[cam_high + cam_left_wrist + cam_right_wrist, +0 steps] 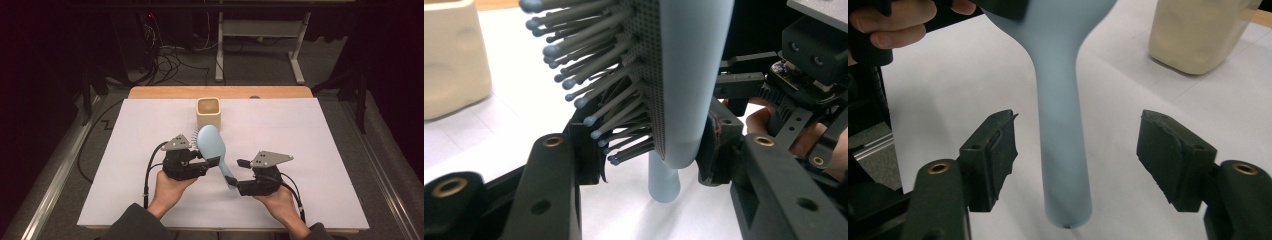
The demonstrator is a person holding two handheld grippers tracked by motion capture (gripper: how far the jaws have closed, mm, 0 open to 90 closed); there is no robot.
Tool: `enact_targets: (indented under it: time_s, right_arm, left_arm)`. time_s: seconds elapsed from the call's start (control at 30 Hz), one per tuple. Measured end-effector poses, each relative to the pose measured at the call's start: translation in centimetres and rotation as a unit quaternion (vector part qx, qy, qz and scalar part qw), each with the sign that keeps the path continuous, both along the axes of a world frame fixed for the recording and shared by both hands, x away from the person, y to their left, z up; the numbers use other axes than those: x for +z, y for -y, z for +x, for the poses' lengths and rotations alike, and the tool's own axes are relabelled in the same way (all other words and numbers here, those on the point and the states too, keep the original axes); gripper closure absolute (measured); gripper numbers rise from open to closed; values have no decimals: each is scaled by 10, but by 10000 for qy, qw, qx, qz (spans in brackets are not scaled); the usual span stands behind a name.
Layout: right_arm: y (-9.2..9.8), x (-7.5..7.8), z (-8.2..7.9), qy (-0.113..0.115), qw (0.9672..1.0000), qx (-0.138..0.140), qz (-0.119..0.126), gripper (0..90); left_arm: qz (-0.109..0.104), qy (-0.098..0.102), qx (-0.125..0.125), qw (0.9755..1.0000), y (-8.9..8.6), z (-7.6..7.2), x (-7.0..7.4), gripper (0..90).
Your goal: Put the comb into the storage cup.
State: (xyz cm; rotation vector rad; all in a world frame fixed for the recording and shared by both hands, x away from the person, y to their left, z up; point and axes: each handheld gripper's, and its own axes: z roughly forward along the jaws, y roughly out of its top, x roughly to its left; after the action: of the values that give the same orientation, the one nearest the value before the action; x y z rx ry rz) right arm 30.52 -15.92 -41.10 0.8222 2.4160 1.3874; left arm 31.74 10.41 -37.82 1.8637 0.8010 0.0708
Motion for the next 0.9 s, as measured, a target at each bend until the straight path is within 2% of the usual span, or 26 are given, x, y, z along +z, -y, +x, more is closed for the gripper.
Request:
enact_targets:
  time_s: [0.37,0.9]
  right_arm:
    - [13,0,2,95,9998,-168,79,303]
    - [35,1,2,215,9990,-382,102,299]
  left_arm:
    - [13,74,158,9998,-10,4,5,542]
    - [65,187,281,9994,-23,2,11,542]
